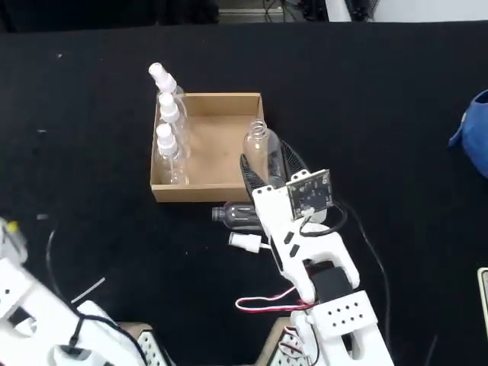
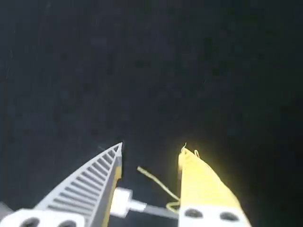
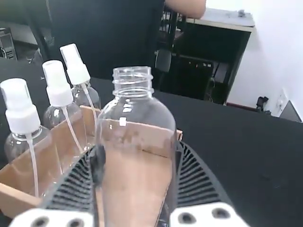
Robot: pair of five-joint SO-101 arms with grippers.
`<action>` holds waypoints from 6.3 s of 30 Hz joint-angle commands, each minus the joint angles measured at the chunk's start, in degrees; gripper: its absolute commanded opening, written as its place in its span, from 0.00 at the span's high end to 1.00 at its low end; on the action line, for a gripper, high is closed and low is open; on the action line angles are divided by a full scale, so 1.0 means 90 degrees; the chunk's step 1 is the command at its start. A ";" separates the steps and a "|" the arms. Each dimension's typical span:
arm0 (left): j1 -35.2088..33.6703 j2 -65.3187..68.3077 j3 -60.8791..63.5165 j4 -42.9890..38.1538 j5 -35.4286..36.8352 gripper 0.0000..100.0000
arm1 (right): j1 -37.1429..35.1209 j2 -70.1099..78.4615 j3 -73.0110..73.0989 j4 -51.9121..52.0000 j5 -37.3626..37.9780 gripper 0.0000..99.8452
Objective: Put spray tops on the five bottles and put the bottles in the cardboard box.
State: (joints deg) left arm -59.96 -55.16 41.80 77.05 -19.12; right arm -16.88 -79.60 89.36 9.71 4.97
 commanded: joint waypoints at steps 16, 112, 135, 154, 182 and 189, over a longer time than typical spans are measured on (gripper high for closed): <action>-0.2974 -0.0078 0.2398 -0.1231 -0.5050 0.83 | 0.0147 -0.0190 -0.0015 0.0020 -0.0029 0.99; -0.2945 0.4777 -0.1480 -0.0723 -0.6066 0.83 | 0.0156 -0.0190 0.0103 -0.0010 -0.0029 0.99; -0.2613 0.5070 -0.0757 -0.3536 -0.6056 0.83 | 0.0156 -0.0190 0.0103 0.0000 -0.0020 0.99; -0.1675 0.4943 -0.1031 -0.3927 -0.3087 0.83 | 0.0156 -0.0190 0.0103 -0.0010 -0.0020 0.99; -0.1421 0.6701 -0.3101 -0.1241 0.4933 0.83 | 0.0156 -0.0190 0.0093 0.0010 -0.0020 0.99; -0.1470 0.6672 -0.3717 -0.1241 0.4972 0.83 | 0.0156 -0.0190 0.0093 0.0000 -0.0020 0.99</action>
State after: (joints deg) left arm -73.49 5.49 14.46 65.54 25.10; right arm -16.88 -79.60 90.51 9.71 4.97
